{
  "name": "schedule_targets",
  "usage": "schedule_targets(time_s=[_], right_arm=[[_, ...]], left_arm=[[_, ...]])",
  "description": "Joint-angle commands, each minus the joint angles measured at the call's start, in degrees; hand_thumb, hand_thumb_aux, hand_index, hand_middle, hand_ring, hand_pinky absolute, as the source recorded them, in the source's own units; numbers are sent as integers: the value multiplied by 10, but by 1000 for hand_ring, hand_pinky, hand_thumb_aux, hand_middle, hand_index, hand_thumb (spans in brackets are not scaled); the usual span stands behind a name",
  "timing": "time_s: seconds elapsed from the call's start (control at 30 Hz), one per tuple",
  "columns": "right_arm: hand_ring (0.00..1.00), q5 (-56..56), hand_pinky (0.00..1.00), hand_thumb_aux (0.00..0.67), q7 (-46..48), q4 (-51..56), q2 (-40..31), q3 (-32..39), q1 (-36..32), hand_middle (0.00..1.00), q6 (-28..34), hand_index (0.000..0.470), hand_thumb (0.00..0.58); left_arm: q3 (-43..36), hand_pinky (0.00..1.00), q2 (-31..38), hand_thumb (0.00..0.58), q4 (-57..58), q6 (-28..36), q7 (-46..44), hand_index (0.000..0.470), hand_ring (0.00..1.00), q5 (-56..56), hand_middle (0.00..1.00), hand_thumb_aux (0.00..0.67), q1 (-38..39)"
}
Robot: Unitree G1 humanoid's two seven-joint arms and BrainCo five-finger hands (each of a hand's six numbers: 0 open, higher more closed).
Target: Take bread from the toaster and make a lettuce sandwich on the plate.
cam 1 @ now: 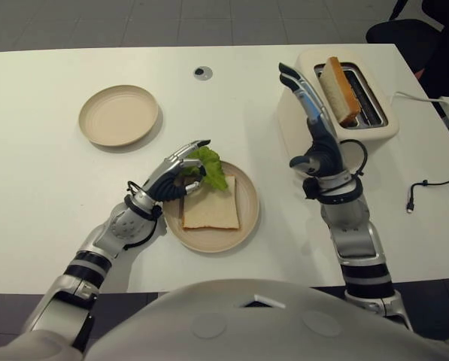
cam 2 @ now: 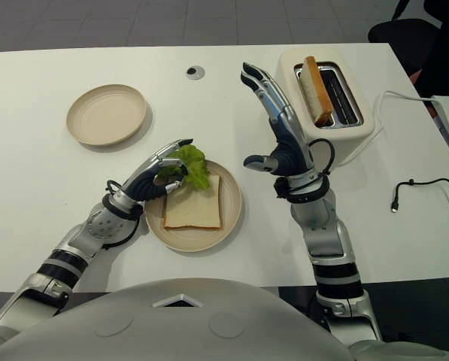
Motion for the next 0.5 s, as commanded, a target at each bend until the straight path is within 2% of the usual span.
schedule_targets(time_s=[0.03,0.3,0.4,0.43,0.47,0.5], right_arm=[[0,10,0,0,10,16,-1,0,-7,0,2,0,0],[0,-12,0,0,4,35,-14,-22,-21,0,-2,0,0],[0,-25,0,0,-19,23,-32,-84,-31,0,16,0,0],[0,-36,0,0,-32,13,-38,-117,-35,0,37,0,0],[0,-52,0,0,-42,2,-42,-144,-38,0,62,0,0],[0,-78,0,0,-46,-9,-49,-169,-41,0,98,0,0]], left_arm=[[-9,0,1,580,-40,-22,-42,470,0,-17,0,670,29],[-15,0,-3,580,-101,-24,-108,470,0,-48,0,670,73],[-19,0,5,580,-87,-20,-134,470,0,-38,0,670,86],[-20,0,5,576,-82,-15,-140,431,0,-33,0,615,90],[-20,0,5,458,-75,-12,-145,254,0,-26,0,363,91],[-19,0,4,71,-67,-8,-147,29,0,-17,0,42,91]])
